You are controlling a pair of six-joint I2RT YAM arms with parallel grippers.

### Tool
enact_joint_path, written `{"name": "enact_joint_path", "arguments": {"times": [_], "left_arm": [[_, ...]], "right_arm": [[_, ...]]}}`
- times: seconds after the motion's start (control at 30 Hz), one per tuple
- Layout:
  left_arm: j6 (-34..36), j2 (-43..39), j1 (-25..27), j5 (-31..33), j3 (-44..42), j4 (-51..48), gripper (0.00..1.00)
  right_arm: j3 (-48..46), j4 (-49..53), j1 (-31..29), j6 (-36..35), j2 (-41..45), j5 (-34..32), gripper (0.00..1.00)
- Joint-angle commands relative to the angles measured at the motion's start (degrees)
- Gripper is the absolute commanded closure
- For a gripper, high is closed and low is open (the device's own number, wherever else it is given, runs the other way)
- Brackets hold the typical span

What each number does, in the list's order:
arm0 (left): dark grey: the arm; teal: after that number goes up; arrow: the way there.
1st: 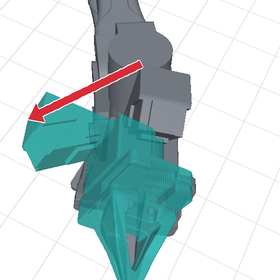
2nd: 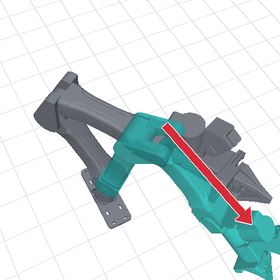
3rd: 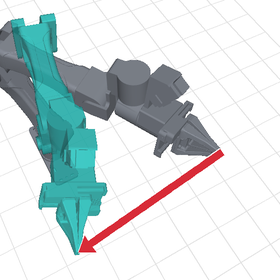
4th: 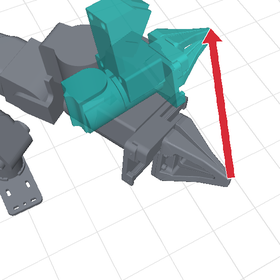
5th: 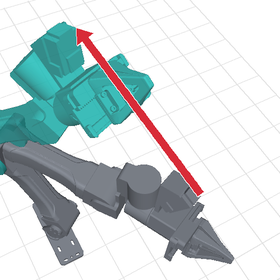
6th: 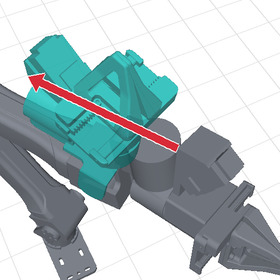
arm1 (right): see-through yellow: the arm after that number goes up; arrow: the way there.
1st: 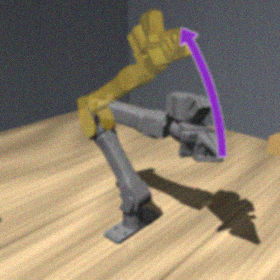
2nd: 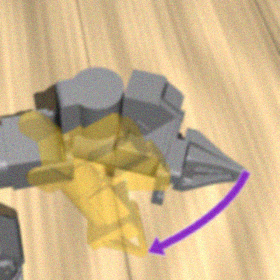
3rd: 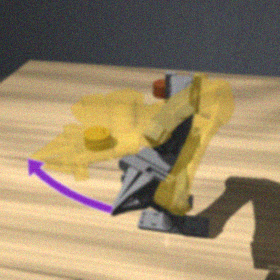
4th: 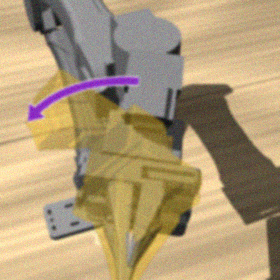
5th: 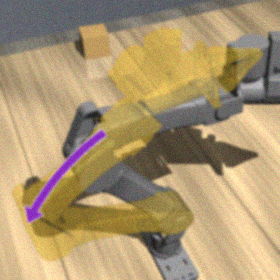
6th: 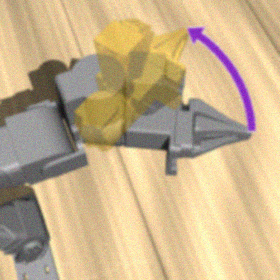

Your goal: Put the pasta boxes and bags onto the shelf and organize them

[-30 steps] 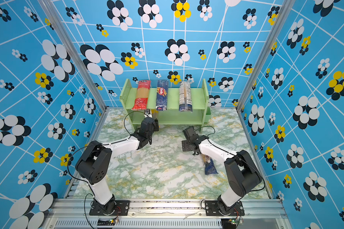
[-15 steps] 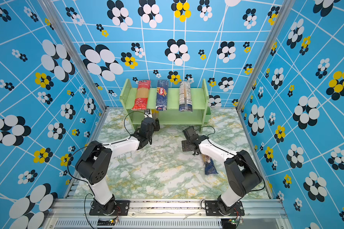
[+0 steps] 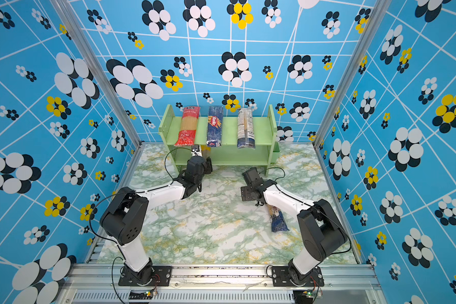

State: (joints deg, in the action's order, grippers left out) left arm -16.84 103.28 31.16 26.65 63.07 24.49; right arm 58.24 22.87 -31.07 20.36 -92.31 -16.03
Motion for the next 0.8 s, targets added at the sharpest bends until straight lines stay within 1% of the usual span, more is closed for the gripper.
{"name": "enact_joint_path", "arguments": {"times": [0.0,0.23,0.77], "left_arm": [[0.8,-2.2,0.3,1.5,-0.7,2.1,0.29],[0.7,-2.5,0.4,1.8,-1.4,2.4,0.27],[0.6,-4.3,1.6,2.5,-5.4,3.8,0.24]], "right_arm": [[-0.3,0.3,0.3,0.9,0.8,-1.0,0.06],[-0.3,0.5,0.3,0.7,0.9,-1.0,0.06],[0.0,0.9,0.3,0.6,0.9,-1.1,0.06]]}}
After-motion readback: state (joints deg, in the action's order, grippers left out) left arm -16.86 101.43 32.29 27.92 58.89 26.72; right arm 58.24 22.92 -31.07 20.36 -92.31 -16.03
